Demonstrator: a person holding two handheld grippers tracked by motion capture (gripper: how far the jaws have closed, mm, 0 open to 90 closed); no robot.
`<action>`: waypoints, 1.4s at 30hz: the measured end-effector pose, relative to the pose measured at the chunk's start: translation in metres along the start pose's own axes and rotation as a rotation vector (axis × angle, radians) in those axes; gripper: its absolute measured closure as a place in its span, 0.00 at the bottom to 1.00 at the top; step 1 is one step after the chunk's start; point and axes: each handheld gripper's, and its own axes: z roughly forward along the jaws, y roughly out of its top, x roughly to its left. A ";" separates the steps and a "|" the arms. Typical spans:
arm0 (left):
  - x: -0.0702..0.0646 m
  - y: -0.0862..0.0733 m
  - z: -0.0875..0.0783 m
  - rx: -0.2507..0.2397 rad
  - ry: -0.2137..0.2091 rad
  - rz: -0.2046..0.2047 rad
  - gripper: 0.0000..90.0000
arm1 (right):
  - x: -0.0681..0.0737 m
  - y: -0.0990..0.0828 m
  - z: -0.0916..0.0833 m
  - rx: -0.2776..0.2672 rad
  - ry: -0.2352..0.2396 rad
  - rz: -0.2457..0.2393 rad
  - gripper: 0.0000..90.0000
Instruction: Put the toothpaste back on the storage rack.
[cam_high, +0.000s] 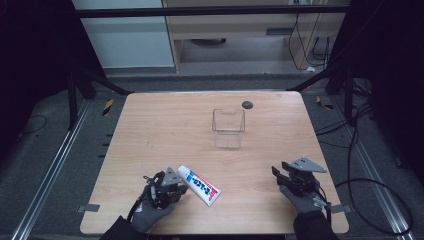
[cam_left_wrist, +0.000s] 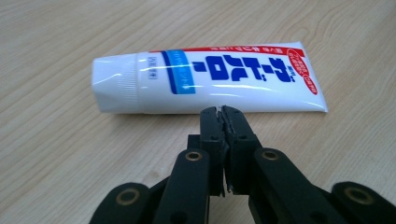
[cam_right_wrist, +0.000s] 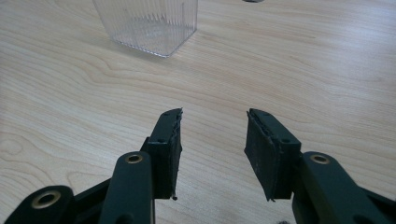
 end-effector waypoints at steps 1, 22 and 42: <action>-0.004 0.002 0.004 0.007 -0.005 0.008 0.97 | 0.000 0.000 0.000 -0.001 -0.001 -0.002 0.61; -0.023 0.013 0.028 0.036 -0.041 0.063 0.97 | -0.001 -0.001 0.004 0.002 -0.021 -0.014 0.52; -0.028 0.028 0.046 0.012 -0.031 0.073 0.97 | -0.002 -0.002 0.007 0.015 -0.028 -0.019 0.49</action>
